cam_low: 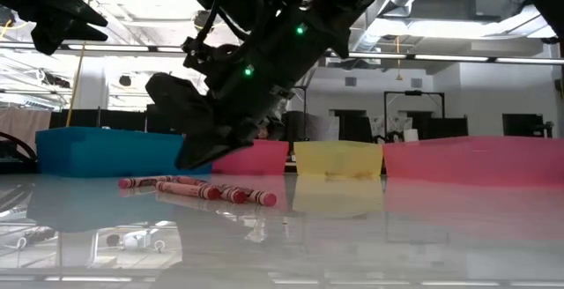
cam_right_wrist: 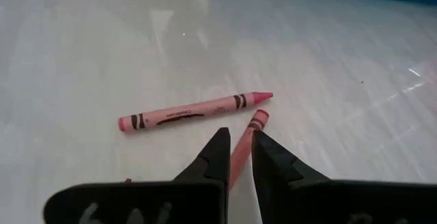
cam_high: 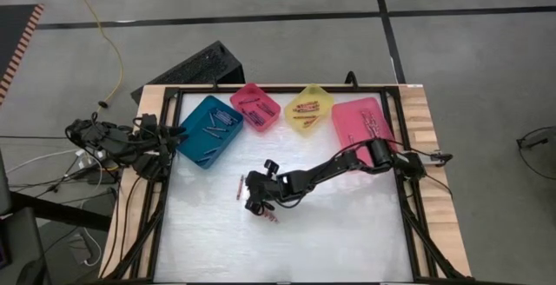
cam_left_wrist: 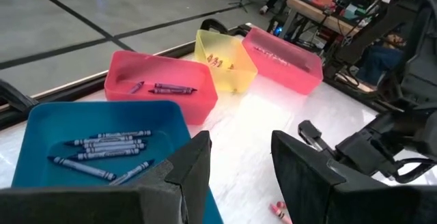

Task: Sort crayons
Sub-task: Put the red crayon into the yellow bin

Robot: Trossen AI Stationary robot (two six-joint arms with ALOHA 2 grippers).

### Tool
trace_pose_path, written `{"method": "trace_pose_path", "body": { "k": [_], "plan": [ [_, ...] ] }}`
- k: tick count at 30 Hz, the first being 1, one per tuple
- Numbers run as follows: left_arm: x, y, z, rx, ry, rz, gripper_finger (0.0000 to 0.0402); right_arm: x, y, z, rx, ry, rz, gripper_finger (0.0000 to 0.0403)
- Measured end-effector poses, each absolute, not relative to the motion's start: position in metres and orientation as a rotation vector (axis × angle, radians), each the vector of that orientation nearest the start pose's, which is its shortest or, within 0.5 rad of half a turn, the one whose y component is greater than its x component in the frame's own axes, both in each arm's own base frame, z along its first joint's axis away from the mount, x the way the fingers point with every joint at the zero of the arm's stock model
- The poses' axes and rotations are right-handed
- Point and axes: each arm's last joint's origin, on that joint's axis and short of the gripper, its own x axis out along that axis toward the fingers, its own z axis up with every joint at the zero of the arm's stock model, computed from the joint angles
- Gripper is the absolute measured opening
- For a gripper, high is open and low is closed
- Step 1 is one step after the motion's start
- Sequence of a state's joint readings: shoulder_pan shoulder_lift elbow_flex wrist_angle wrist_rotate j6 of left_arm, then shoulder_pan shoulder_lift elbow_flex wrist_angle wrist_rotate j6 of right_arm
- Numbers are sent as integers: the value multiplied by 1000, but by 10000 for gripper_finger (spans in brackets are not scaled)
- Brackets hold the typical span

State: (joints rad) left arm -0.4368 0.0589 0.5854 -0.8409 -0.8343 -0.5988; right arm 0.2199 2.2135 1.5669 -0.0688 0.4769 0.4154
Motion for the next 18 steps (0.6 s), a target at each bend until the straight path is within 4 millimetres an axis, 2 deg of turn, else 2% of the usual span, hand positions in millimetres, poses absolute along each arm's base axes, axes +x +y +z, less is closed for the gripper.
{"method": "trace_pose_path", "body": {
  "k": [18],
  "plan": [
    [28, 11, 267, -401, 127, 454, 145, 468, 91, 149, 179, 658, -400, 57]
  ]
}}
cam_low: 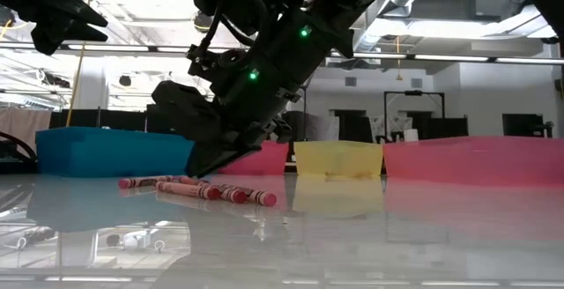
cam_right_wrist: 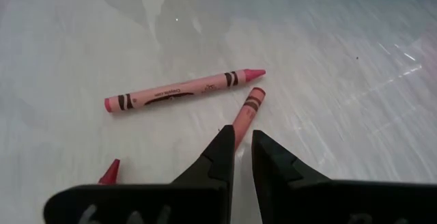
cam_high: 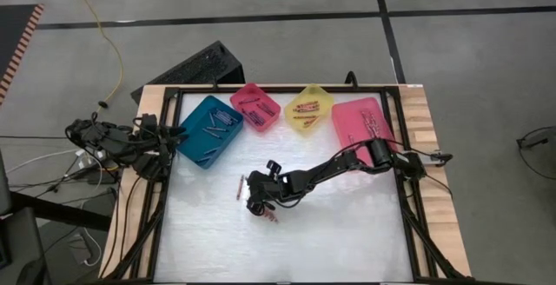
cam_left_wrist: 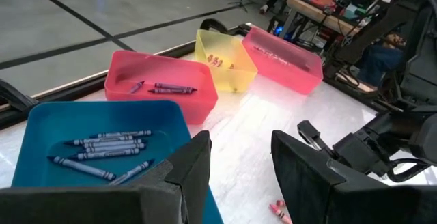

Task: Sort crayons
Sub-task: Put the red crayon into the yellow bin

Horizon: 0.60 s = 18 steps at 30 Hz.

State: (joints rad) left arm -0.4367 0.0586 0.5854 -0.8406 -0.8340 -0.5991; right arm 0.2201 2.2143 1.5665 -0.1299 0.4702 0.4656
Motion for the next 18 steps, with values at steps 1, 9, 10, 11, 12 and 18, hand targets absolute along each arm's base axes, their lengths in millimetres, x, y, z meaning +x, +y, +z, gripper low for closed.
{"method": "trace_pose_path", "body": {
  "k": [1, 9, 10, 11, 12, 18],
  "plan": [
    [28, 11, 267, -401, 127, 453, 145, 468, 91, 149, 179, 658, -400, 57],
    [28, 11, 267, -401, 127, 453, 145, 464, 86, 145, 191, 715, -437, 57],
    [28, 11, 267, -401, 128, 453, 145, 464, 85, 144, 191, 718, -441, 57],
    [28, 11, 267, -401, 128, 453, 145, 464, 84, 144, 190, 723, -443, 57],
    [28, 11, 267, -401, 127, 453, 145, 464, 84, 144, 190, 722, -444, 57],
    [28, 10, 267, -401, 130, 449, 145, 465, 85, 146, 138, 706, -442, 57]
  ]
}}
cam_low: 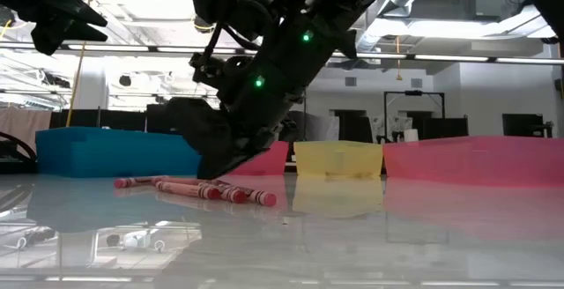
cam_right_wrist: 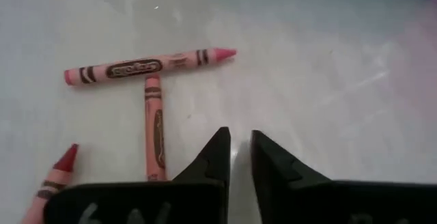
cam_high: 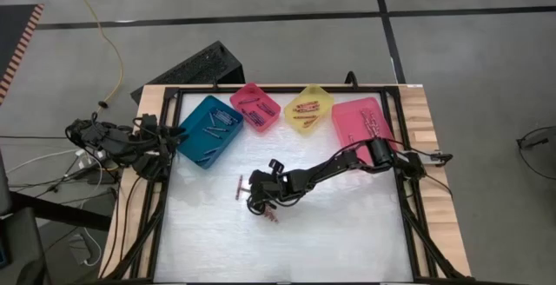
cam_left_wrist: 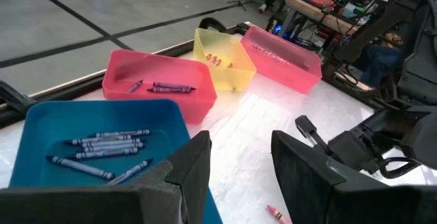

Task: Sort crayons
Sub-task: Put the red crayon into the yellow bin

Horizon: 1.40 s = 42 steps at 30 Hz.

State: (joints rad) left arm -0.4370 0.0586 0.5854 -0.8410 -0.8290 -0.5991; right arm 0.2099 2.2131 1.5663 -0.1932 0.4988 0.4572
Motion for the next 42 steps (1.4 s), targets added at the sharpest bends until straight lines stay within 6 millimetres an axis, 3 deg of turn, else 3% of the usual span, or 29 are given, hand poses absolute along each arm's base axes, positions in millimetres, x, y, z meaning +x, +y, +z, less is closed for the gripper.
{"method": "trace_pose_path", "body": {
  "k": [9, 14, 22, 35, 42],
  "plan": [
    [28, 10, 267, -403, 135, 437, 145, 461, 105, 186, -47, 572, -386, 57],
    [28, 10, 267, -403, 134, 438, 145, 463, 114, 179, -8, 577, -311, 57],
    [28, 10, 267, -403, 134, 438, 145, 467, 102, 175, 70, 611, -234, 58],
    [28, 10, 267, -403, 134, 438, 145, 468, 101, 174, 89, 625, -192, 98],
    [28, 10, 267, -402, 135, 439, 145, 473, 100, 151, 129, 652, -174, 98]
  ]
}}
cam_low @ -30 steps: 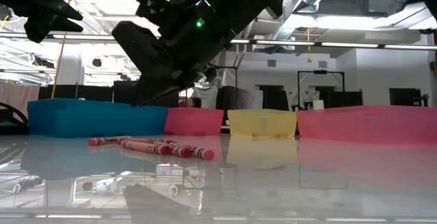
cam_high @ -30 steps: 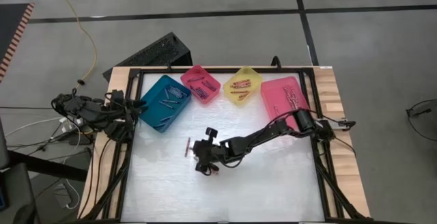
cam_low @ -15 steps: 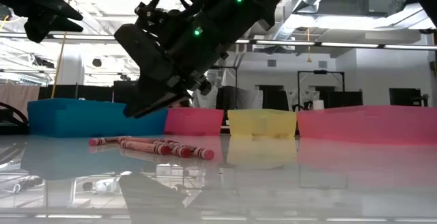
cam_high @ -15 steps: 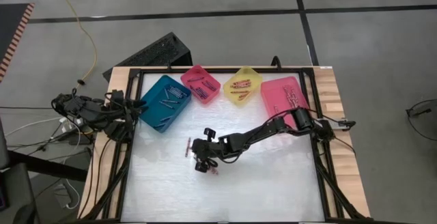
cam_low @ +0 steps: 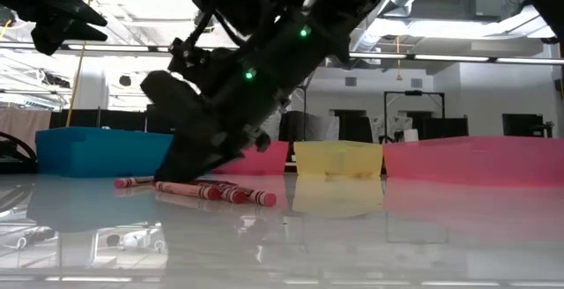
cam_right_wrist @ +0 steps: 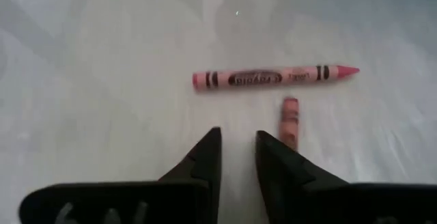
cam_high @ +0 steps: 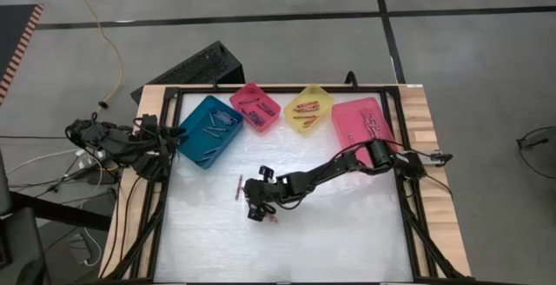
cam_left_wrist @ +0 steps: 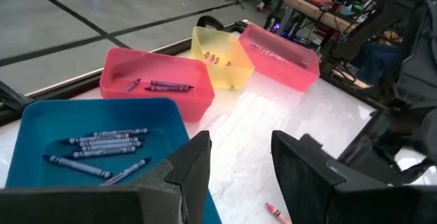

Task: Sort crayons
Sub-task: Put the red crayon into the yellow bin

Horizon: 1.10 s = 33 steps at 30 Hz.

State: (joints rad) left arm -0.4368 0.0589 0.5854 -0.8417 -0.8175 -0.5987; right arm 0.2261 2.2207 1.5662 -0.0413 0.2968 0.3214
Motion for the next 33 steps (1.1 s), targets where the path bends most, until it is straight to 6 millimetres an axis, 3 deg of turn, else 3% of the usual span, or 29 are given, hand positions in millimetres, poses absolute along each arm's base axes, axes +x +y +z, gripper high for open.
{"method": "trace_pose_path", "body": {
  "k": [10, 14, 21, 25, 33],
  "plan": [
    [28, 10, 266, -415, 140, 438, 145, 478, 90, 142, 215, 669, -133, 99],
    [28, 10, 266, -416, 140, 436, 145, 477, 94, 146, 155, 656, -128, 98],
    [28, 10, 266, -415, 144, 436, 145, 468, 112, 173, -63, 557, -305, 98],
    [28, 10, 266, -415, 144, 436, 145, 464, 119, 175, -156, 552, -368, 98],
    [28, 10, 266, -414, 144, 437, 145, 462, 101, 164, -179, 658, -407, 98]
  ]
}}
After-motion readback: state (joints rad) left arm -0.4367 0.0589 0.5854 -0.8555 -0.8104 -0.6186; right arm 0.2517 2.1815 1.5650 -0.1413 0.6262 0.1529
